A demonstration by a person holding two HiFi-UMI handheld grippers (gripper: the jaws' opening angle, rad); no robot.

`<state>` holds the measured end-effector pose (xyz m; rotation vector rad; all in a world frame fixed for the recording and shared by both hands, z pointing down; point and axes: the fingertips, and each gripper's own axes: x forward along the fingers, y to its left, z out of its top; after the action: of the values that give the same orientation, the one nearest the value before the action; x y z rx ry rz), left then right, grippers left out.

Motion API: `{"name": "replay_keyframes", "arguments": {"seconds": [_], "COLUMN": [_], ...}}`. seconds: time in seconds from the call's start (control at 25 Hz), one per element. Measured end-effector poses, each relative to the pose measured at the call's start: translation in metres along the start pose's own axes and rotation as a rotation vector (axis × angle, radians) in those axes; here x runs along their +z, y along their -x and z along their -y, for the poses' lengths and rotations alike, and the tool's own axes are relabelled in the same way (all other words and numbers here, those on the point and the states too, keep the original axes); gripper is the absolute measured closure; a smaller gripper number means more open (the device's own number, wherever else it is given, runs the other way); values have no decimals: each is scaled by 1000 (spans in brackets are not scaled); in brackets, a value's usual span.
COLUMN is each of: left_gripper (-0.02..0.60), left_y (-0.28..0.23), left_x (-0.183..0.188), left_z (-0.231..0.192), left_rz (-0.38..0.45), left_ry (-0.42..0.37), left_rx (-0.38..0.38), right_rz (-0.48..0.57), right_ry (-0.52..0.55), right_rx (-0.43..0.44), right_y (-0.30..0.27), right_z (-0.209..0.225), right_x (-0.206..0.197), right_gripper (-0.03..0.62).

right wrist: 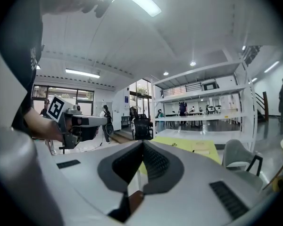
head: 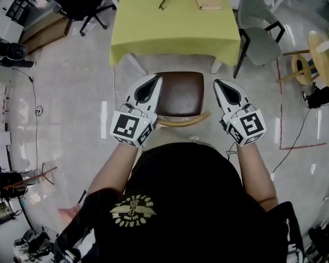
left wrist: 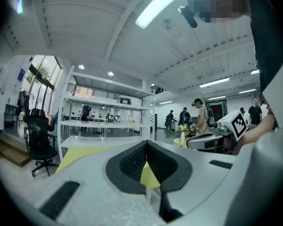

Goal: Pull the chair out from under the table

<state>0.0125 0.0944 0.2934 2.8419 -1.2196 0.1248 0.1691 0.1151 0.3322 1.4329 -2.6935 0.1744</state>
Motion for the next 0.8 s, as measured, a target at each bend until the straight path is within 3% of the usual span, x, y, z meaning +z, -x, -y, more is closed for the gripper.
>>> {"name": "replay_keyframes", "arguments": {"seconds": [0.28,0.8], "left_gripper": [572,572], "left_y": [3,-3], "left_x": [17,10], "left_z": [-1,-1], "left_rz": [29,-2], "left_ry": [-24,-13], "left_rx": [25,42], "right_rz": [42,41], "right_ry": [31,12], "right_rx": [-14,-35], "right_y": [8,16], "right_z": [-1,11], "right_x": [26,22], "right_gripper": [583,583]}}
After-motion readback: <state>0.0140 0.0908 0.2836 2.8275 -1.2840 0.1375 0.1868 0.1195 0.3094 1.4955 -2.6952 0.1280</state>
